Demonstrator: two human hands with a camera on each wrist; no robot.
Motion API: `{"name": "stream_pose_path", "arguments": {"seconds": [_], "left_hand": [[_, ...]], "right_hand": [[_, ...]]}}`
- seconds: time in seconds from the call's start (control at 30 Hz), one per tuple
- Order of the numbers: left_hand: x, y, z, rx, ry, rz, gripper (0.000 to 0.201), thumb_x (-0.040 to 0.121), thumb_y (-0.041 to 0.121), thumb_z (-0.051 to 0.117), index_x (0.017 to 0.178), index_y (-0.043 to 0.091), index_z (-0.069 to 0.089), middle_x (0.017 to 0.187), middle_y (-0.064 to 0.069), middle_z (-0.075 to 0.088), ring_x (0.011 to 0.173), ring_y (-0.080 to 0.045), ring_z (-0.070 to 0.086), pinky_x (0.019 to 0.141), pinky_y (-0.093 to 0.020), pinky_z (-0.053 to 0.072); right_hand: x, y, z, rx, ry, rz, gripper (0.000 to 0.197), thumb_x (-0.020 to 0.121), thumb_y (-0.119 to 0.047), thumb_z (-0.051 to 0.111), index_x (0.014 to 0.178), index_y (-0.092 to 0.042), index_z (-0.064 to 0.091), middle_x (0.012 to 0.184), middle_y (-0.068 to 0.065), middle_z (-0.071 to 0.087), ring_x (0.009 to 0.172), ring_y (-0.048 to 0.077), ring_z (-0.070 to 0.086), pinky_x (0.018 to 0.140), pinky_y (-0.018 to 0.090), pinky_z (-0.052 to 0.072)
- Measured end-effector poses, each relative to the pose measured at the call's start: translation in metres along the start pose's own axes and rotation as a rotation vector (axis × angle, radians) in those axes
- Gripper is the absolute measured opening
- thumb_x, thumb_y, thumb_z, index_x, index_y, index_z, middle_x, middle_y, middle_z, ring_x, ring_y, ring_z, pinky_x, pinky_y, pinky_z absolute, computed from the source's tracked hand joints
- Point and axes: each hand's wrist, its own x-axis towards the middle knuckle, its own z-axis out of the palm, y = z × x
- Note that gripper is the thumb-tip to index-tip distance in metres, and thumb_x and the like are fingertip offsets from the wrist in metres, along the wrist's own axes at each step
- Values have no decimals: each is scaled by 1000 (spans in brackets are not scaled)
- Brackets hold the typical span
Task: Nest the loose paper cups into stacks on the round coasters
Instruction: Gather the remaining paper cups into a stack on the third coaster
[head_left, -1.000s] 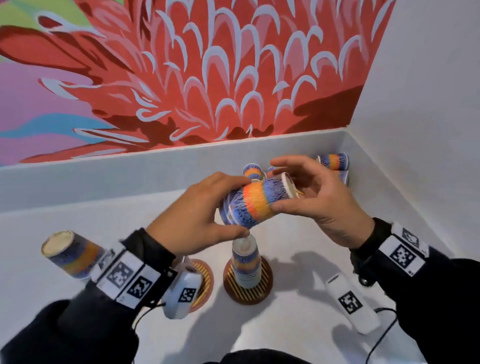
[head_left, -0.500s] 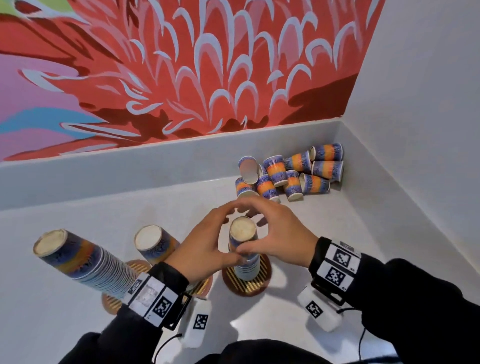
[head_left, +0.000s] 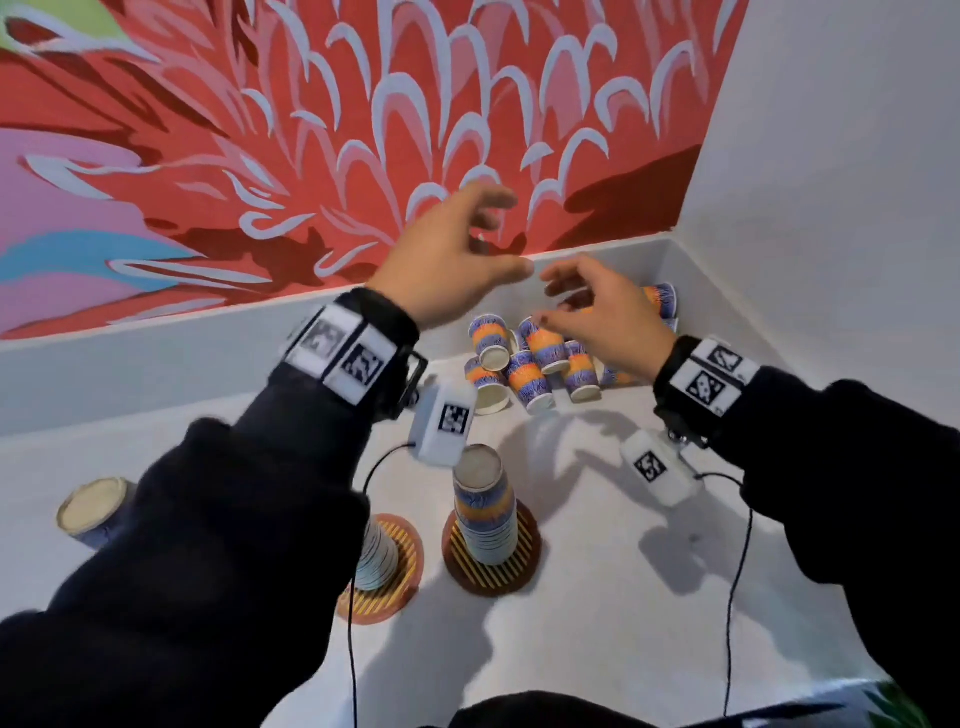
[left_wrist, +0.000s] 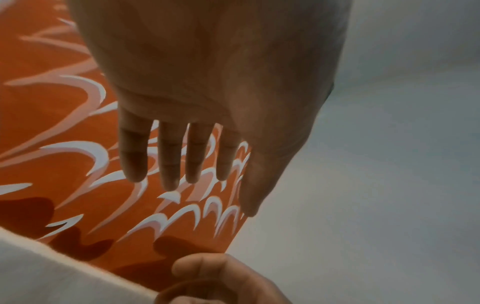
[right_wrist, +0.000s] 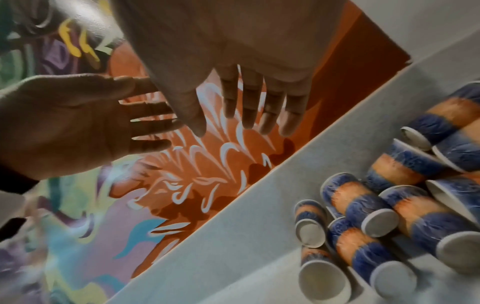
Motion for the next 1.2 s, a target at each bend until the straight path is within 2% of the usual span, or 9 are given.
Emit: {"name": "stream_pose_path", "arguments": {"seconds": [0.17,0.3,0.5,0.57,0.63,0.77,0.87,1.03,1.2], "left_hand": [[61,-24,29,165,-154,-101,62,89,46,80,144,28,56,135,2,63,118,-17,61,95,-31,48],[87,-70,64,209,-223,-256,70,86,50,82,145,24,54,137,-4,63,121,-24,61,94,-32,46],[107,-137,104,257,-242,-438,78,88,52,78,149,16,47,141,-13,62,128,-32,59,93,-31,43],[110,-155,115,260,-238,-478,76,90,51,76,150,15,46,140,-14,62,126,-34,60,93,-32,45],[116,-172,126,254,-241,-522,76,89,52,75,148,15,45,136,-16,64,121,-35,62,89,-34,48],[127,-196,146,222,-242,-619,82,84,54,78,146,13,43,129,-16,65,113,-37,65,90,-40,54],[136,-207,158,209,-240,-669,85,81,49,82,145,12,40,125,-15,66,108,-36,67,92,-43,57],[146,-213,166,179,-334,-718,101,76,35,90,153,10,30,122,-14,67,104,-34,68,92,-43,59],[147,-211,170,132,-487,-669,90,80,21,86,155,28,35,104,-6,72,90,-26,72,70,-32,57]], "right_hand": [[34,51,7,-44,-17,209,41,85,-26,87,119,-17,66,108,3,69,99,18,67,86,32,54],[37,101,30,-49,-134,426,43,84,-32,87,117,-18,65,103,0,66,89,19,67,65,29,51],[31,158,86,70,-114,608,23,84,-31,86,80,-18,67,71,-2,64,67,14,62,53,19,45],[29,172,106,130,-93,656,27,79,-36,89,79,-14,72,78,0,73,78,19,71,67,25,58],[33,192,121,140,-46,671,37,66,-47,90,81,-17,74,89,0,79,89,24,75,89,45,62],[42,231,136,95,8,638,60,56,-63,84,99,-25,70,96,-8,79,91,19,76,92,47,62],[38,232,136,51,-70,650,47,63,-56,87,95,-27,69,101,-4,79,94,23,74,92,45,60],[14,235,129,185,-129,682,57,50,-49,88,100,-36,65,98,-9,76,93,18,77,89,49,64],[-7,212,112,240,-113,705,51,74,-6,90,118,-15,66,103,-4,71,99,21,74,88,44,65]]}}
